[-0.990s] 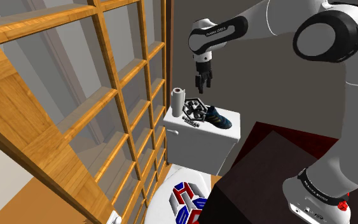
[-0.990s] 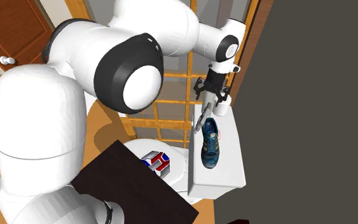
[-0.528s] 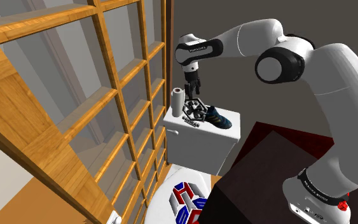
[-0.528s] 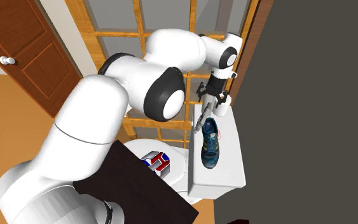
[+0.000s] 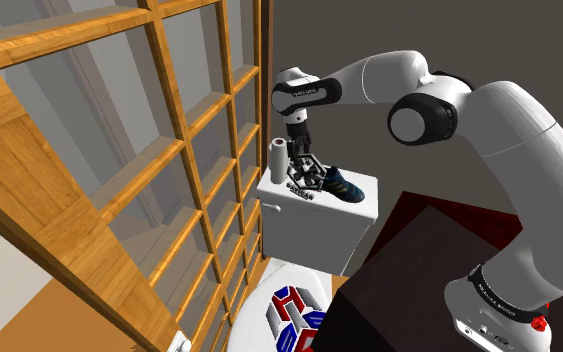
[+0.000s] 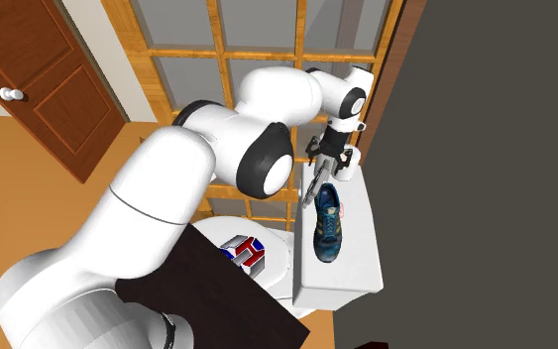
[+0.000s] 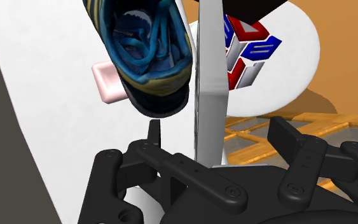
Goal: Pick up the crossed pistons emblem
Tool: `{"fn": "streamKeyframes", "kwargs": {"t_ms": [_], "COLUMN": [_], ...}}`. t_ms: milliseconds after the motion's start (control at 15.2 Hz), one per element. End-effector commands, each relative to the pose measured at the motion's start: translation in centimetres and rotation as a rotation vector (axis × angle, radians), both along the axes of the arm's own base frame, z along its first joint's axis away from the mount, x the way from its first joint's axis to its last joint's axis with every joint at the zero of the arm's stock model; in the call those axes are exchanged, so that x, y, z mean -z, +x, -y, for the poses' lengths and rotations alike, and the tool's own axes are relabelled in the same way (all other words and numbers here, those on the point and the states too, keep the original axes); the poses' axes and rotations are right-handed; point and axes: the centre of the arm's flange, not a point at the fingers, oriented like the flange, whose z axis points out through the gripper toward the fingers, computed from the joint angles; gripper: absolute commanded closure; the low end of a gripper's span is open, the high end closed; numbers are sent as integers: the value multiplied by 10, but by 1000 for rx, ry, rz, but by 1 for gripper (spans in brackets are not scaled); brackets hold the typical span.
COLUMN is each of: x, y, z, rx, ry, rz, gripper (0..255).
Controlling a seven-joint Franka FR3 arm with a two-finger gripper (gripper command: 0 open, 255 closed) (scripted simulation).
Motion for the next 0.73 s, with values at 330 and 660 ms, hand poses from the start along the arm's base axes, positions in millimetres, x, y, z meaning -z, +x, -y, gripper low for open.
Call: {"fn": "streamKeyframes", "kwargs": {"t_ms": [330,660], "x": [7,7], "y": [0,0], "z": [1,1], "rx": [0,0], "ry": [0,0], "rz": [0,0], "gripper": [255,255]}}
